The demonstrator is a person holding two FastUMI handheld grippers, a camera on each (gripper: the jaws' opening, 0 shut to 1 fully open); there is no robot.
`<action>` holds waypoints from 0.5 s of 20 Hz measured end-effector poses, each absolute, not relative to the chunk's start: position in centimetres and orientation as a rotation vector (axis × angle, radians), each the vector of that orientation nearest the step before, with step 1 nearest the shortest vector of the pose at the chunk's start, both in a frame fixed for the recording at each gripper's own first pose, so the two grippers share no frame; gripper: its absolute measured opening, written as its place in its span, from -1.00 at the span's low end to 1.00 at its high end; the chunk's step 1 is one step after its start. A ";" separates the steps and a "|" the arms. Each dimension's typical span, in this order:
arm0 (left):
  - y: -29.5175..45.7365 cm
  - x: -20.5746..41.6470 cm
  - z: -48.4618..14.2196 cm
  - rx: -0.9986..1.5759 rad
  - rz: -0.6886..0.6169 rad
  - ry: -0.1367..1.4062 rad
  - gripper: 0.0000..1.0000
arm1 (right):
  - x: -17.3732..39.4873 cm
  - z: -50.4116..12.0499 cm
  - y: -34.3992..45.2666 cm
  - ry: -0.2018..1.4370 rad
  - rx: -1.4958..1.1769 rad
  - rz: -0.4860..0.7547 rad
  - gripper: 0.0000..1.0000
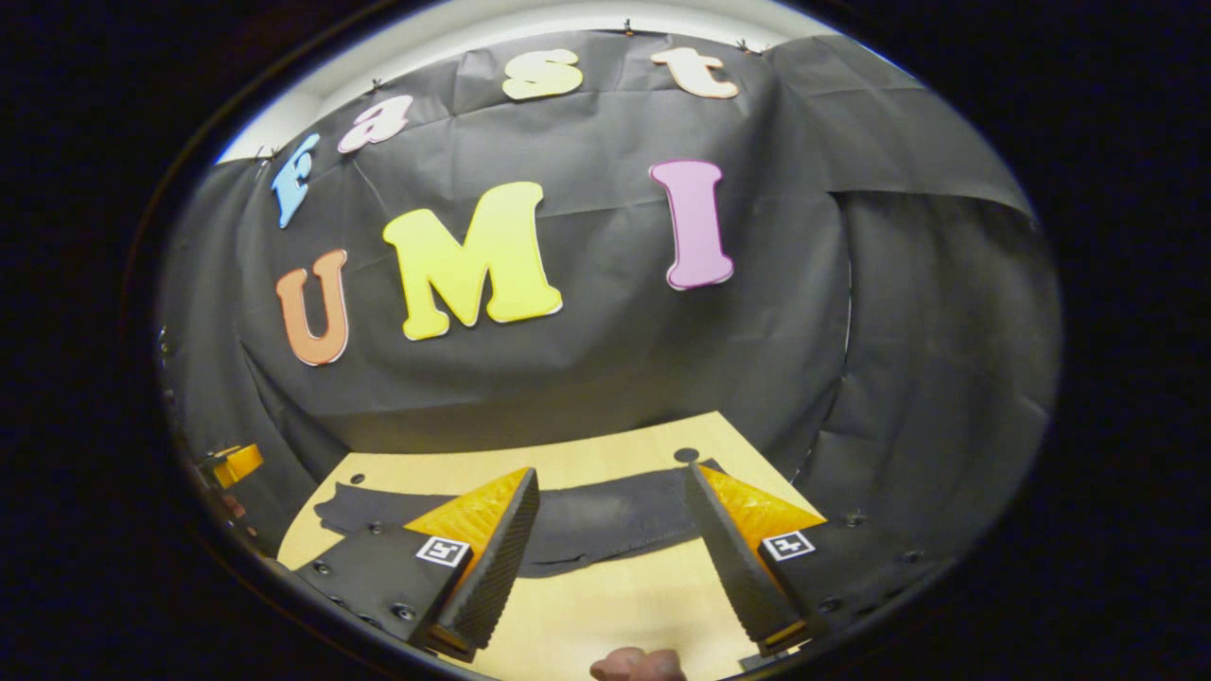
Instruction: Grasp the waist and the cuffs of the jeans and fold them to make the two legs overlap; first hold the waist and fold one-third of the jeans toward the cuffs, then hold the cuffs and fold the remaining one-third in the same direction to finish folding.
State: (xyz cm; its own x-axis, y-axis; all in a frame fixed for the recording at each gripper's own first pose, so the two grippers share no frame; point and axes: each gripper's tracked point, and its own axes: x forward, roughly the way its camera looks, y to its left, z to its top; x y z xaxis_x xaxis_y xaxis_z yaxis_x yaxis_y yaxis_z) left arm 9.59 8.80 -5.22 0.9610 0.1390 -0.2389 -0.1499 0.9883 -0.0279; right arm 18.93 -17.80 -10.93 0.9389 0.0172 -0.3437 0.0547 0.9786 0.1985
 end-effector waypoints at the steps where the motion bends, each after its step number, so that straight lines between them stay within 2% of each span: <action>1: 8.1 9.2 -5.2 -0.034 0.134 0.232 0.93 | 18.4 -11.3 -18.1 0.360 0.216 -0.035 0.92; 6: 6.1 10.0 -6.1 0.009 0.111 0.258 0.94 | 19.1 -13.1 -19.9 0.398 0.219 -0.071 0.92; 7: 5.7 10.2 -6.5 0.007 0.114 0.271 0.94 | 19.3 -13.8 -20.3 0.415 0.226 -0.072 1.00; 8: 5.4 10.5 -6.8 0.009 0.119 0.283 0.94 | 19.7 -14.6 -20.8 0.433 0.237 -0.080 0.92; 9: 5.1 10.8 -7.1 0.012 0.123 0.297 0.94 | 20.0 -15.6 -21.2 0.454 0.256 -0.087 1.00; 10: 5.0 11.0 -7.4 0.020 0.133 0.313 0.93 | 20.6 -16.5 -21.6 0.475 0.284 -0.098 0.92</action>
State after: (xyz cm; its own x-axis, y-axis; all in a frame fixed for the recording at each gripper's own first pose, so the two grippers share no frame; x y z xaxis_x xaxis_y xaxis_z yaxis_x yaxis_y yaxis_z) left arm 11.04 5.04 -7.43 0.9427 0.1334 -0.3057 -0.1271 0.9911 0.0406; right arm 20.56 -21.64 -16.55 0.8853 -0.0272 -0.4643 0.1587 0.9560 0.2465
